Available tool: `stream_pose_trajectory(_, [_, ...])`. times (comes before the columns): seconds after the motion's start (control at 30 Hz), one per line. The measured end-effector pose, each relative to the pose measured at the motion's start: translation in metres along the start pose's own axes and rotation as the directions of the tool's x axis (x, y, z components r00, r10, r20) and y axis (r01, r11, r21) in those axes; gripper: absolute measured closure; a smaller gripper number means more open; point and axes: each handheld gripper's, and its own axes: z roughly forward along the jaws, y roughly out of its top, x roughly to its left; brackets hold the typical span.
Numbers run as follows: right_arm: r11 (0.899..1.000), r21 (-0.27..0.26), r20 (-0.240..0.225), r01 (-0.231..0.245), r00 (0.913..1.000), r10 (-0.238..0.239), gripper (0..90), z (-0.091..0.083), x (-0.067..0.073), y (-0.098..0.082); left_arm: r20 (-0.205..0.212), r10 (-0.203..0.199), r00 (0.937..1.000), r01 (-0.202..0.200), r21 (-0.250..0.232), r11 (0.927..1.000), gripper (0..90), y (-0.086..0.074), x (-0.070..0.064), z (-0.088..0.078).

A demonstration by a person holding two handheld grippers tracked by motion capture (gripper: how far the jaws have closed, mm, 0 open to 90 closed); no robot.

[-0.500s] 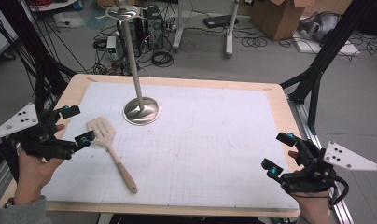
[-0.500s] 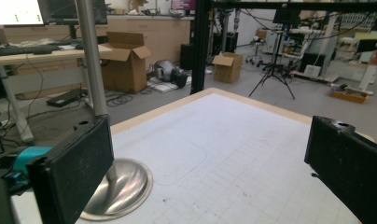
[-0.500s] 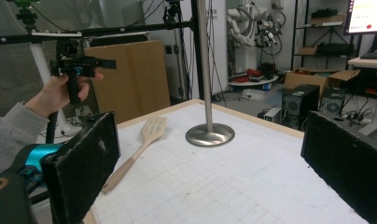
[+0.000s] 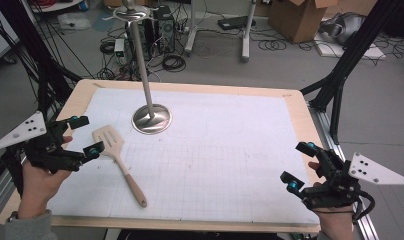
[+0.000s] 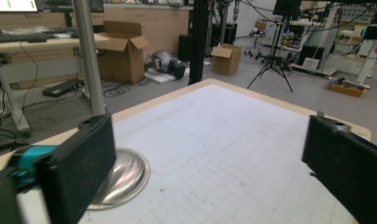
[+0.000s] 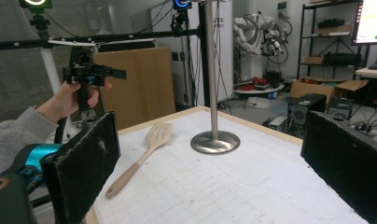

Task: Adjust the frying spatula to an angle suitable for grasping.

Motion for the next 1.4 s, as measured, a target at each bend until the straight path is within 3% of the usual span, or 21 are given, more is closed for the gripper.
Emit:
stream_pose_trajectory(0.1, [1.000, 0.002, -0.025, 0.014, 0.9996, -0.014, 3.5, 0.002, 0.002, 0.000, 0.006, 0.004, 1.0000, -0.004, 0.015, 0.9999, 14.2, -0.001, -0.001, 0.001])
stream_pose_trajectory(0.27, [1.000, 0.011, -0.023, 0.021, 0.9995, -0.021, 3.5, 0.004, 0.002, 0.001, -0.003, 0.021, 0.9998, -0.021, 0.025, 0.9995, 20.1, 0.000, -0.002, -0.002])
stream_pose_trajectory(0.4, [1.000, 0.007, -0.029, 0.016, 0.9995, -0.015, 3.5, 0.004, 0.001, 0.001, 0.002, -0.001, 1.0000, 0.001, 0.038, 0.9993, 22.6, -0.002, -0.001, -0.004])
stream_pose_trajectory(0.57, [1.000, -0.001, -0.037, 0.008, 0.9993, -0.008, 3.5, 0.005, -0.004, 0.000, 0.006, 0.000, 1.0000, 0.000, 0.056, 0.9984, 30.8, -0.004, -0.001, -0.004])
stream_pose_trajectory(0.6, [1.000, -0.002, -0.036, 0.010, 0.9993, -0.010, 3.5, 0.006, -0.006, -0.001, -0.001, 0.004, 1.0000, -0.004, 0.063, 0.9980, 33.0, -0.005, -0.002, -0.003])
stream_pose_trajectory(0.63, [1.000, 0.002, -0.044, 0.001, 0.9990, -0.001, 3.5, 0.006, -0.005, -0.001, -0.015, 0.001, 0.9999, 0.000, 0.101, 0.9949, 35.5, -0.007, -0.002, 0.000])
stream_pose_trajectory(0.77, [1.000, 0.006, -0.064, 0.018, 0.9978, -0.018, 3.5, 0.007, -0.005, -0.001, -0.023, -0.013, 0.9997, 0.016, 0.127, 0.9918, 42.2, -0.013, 0.001, 0.000])
stream_pose_trajectory(1.0, [1.000, 0.021, -0.076, 0.023, 0.9969, -0.021, 3.5, 0.015, -0.004, -0.001, -0.039, -0.019, 0.9991, 0.024, 0.148, 0.9887, 54.8, -0.019, 0.002, -0.003])
stream_pose_trajectory(1.13, [0.999, 0.036, -0.087, 0.022, 0.9961, -0.018, 3.5, 0.020, -0.006, -0.003, -0.039, -0.045, 0.9982, 0.051, 0.171, 0.9839, 59.4, -0.022, 0.003, -0.004])
stream_pose_trajectory(1.4, [0.999, 0.040, -0.103, 0.023, 0.9945, -0.019, 3.5, 0.026, -0.006, -0.002, -0.058, -0.027, 0.9979, 0.038, 0.185, 0.9820, 72.9, -0.031, 0.002, -0.006])
